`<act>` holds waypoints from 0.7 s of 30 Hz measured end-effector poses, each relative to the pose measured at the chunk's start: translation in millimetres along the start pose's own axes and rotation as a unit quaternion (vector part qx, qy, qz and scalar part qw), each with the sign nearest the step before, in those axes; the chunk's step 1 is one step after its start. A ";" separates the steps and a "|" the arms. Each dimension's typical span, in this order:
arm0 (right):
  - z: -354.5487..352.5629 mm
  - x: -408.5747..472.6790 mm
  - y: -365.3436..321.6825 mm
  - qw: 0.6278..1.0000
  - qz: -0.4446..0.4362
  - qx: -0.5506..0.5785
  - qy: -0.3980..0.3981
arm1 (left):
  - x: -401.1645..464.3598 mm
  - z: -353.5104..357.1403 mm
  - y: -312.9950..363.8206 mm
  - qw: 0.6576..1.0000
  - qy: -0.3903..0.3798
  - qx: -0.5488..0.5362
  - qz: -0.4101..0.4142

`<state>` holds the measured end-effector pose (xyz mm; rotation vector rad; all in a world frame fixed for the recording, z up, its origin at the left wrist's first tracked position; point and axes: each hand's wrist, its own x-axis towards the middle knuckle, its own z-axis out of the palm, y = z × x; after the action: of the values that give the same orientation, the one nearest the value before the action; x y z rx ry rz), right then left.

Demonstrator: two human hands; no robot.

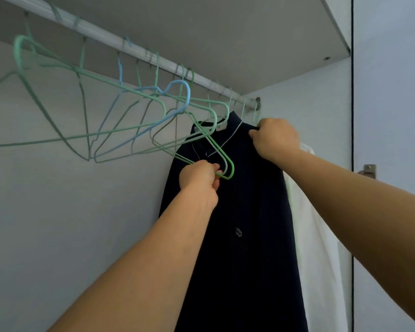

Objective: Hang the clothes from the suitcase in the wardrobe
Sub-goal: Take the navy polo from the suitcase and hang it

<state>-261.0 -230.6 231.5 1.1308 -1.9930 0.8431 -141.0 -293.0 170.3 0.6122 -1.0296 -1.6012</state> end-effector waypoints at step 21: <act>-30.7 -57.7 -32.8 0.762 0.159 0.582 -0.233 | -56.5 -5.9 19.3 0.943 -0.066 0.242 0.218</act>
<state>-202.1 -194.0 208.4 1.7842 -2.0058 2.3827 -110.4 -241.8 177.2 0.5525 -1.5592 -1.0116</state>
